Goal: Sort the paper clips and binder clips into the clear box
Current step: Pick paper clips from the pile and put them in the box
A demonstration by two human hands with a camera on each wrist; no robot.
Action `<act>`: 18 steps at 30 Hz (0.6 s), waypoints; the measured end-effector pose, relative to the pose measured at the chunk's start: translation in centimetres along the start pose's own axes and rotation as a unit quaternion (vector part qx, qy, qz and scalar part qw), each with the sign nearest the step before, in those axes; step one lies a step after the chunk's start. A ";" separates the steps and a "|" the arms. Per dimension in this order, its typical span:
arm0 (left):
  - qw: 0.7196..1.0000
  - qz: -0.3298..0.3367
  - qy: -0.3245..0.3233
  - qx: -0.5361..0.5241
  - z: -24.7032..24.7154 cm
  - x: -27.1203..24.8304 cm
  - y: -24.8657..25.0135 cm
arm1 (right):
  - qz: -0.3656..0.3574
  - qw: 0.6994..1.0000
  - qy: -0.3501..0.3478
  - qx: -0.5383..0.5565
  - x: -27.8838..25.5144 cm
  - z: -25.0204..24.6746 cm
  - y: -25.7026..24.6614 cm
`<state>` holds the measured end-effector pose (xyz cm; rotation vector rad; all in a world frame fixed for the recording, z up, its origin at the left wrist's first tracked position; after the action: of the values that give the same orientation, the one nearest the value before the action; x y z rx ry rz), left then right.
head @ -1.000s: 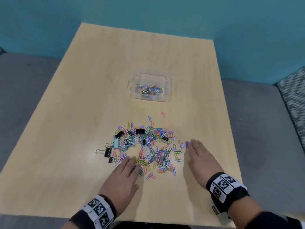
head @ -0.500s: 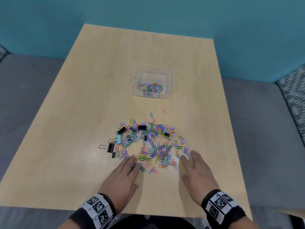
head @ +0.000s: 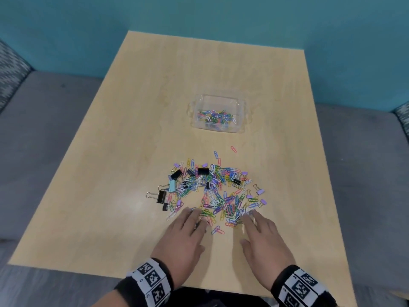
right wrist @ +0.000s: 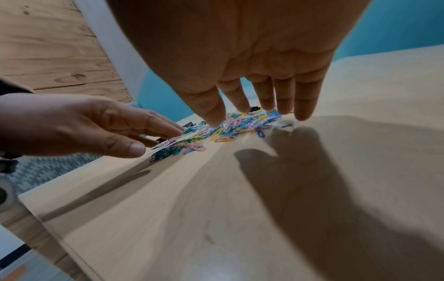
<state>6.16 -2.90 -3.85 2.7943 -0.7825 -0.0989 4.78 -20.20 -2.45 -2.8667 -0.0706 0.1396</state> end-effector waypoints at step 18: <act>0.993 -0.096 0.008 -0.066 -1.0 7.4 -1.0 | -0.023 0.999 -0.030 -0.015 6.8 1.6 -4.7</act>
<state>13.11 -5.68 -3.19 2.7325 -0.4841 -0.1563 11.21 -14.82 -3.29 -2.8886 -0.1522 0.2170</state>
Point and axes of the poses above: each hand's wrist, its own x-axis towards the middle knuckle, its own z-axis out of the palm, y = z × x, the point moved 10 cm from there along x, towards the middle knuckle, and after that the axes turned 15 degrees about y, right-handed, at the moved point
